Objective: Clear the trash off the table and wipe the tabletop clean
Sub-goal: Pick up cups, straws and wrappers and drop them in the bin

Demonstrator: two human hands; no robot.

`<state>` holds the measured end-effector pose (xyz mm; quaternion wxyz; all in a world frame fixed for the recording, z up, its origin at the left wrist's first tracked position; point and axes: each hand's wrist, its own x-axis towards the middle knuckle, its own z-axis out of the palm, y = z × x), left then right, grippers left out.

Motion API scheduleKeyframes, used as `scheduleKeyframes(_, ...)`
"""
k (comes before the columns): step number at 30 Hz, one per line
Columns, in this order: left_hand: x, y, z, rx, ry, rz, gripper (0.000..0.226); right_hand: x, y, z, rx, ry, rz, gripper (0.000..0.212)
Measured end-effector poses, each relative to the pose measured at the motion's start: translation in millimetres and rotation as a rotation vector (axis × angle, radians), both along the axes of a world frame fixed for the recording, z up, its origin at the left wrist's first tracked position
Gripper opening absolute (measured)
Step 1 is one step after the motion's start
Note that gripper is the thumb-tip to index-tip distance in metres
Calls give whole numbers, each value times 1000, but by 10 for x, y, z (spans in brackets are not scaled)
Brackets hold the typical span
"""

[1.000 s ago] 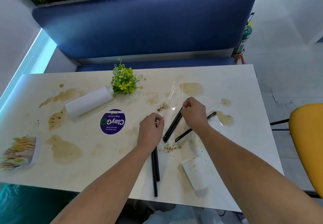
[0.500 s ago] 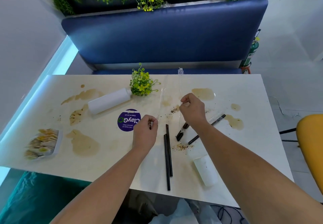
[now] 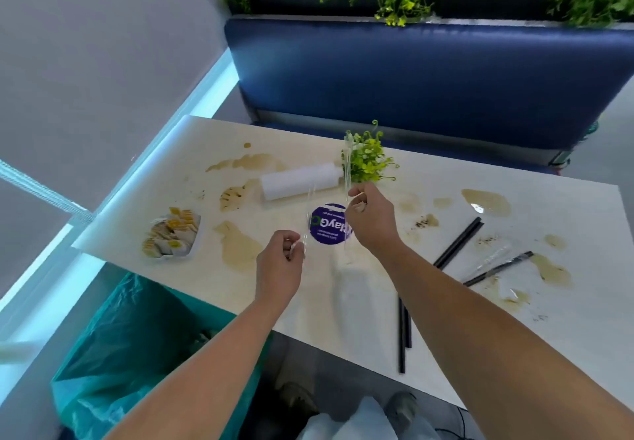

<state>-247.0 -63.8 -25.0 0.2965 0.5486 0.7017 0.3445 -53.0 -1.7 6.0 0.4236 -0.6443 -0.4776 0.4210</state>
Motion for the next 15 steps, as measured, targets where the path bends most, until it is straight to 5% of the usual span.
scheduleKeyframes(15,-1974,-460,-202,-129,-22,275,15,-2253,46,-291,6,-160,386,36)
